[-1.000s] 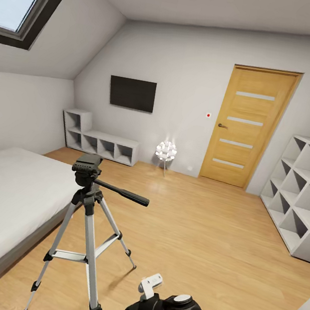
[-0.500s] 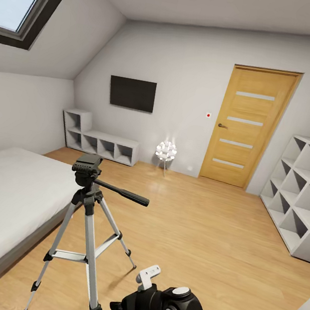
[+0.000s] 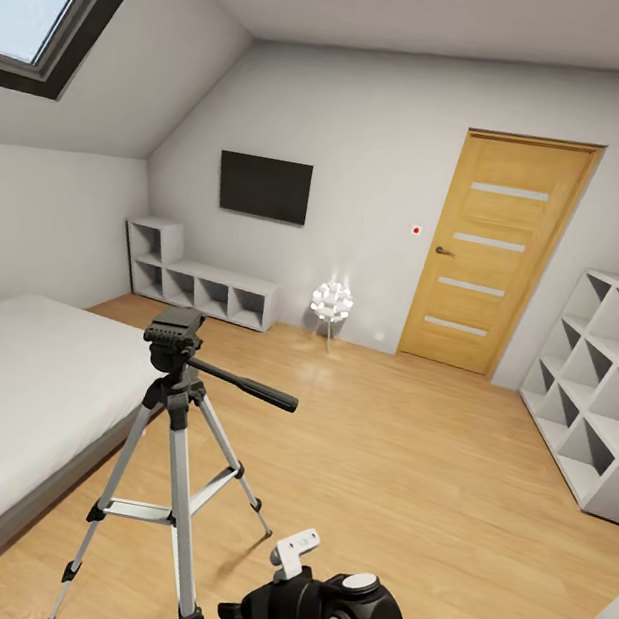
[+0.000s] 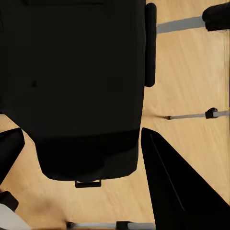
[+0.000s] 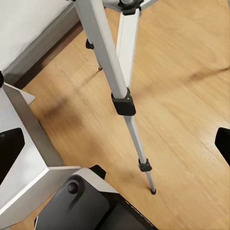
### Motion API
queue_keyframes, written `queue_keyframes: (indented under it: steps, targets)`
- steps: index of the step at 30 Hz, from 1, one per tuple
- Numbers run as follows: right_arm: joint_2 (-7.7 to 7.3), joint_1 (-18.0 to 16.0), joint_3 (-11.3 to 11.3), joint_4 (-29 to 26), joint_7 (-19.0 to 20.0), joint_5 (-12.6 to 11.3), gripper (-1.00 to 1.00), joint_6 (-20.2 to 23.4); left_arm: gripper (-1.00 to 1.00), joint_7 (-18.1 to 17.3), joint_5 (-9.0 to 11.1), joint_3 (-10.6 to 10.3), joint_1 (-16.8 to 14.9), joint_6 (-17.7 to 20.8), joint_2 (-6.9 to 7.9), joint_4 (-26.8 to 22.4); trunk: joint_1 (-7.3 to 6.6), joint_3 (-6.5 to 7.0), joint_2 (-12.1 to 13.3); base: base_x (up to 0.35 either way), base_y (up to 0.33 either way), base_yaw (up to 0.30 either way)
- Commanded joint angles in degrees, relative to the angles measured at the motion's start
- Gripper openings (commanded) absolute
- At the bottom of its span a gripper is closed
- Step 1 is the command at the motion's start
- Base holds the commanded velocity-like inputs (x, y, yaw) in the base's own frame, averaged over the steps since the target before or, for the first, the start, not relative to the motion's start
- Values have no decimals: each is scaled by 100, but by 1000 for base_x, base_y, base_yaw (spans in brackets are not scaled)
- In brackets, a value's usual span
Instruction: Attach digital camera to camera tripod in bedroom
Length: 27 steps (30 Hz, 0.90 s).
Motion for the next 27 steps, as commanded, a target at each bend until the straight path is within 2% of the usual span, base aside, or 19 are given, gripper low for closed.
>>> queue_keyframes:
  steps: [1,4,11,14,19,23,27]
  targets:
    - [-1,-6,8,-2,36,38,100,13,-100,-7,-9,-77,-20,39,37,-11,2,-9,-8,0,0,0]
    - [2,-6,13,5,29,51,100,-2,-100,-7,-34,-271,-88,-2,135,-22,2,-9,-8,0,0,0]
    - [5,-7,25,26,37,64,100,-166,-100,-72,-58,-513,-296,-133,220,-177,2,-9,-8,0,0,0]
    - [5,-7,28,32,48,62,100,-323,-100,-202,-223,-721,-366,-155,354,-438,2,-9,-8,0,0,0]
    - [5,-7,29,36,53,61,100,-410,-100,-469,-689,-870,-430,-165,615,-737,2,-9,-8,0,0,0]
    - [3,-6,30,34,54,64,100,-429,-100,-540,-826,-882,-551,-161,709,-824,2,-9,-8,0,0,0]
    - [0,-6,30,31,55,62,100,-437,-100,-679,-887,-887,-647,-161,952,-885,2,-9,-8,0,0,0]
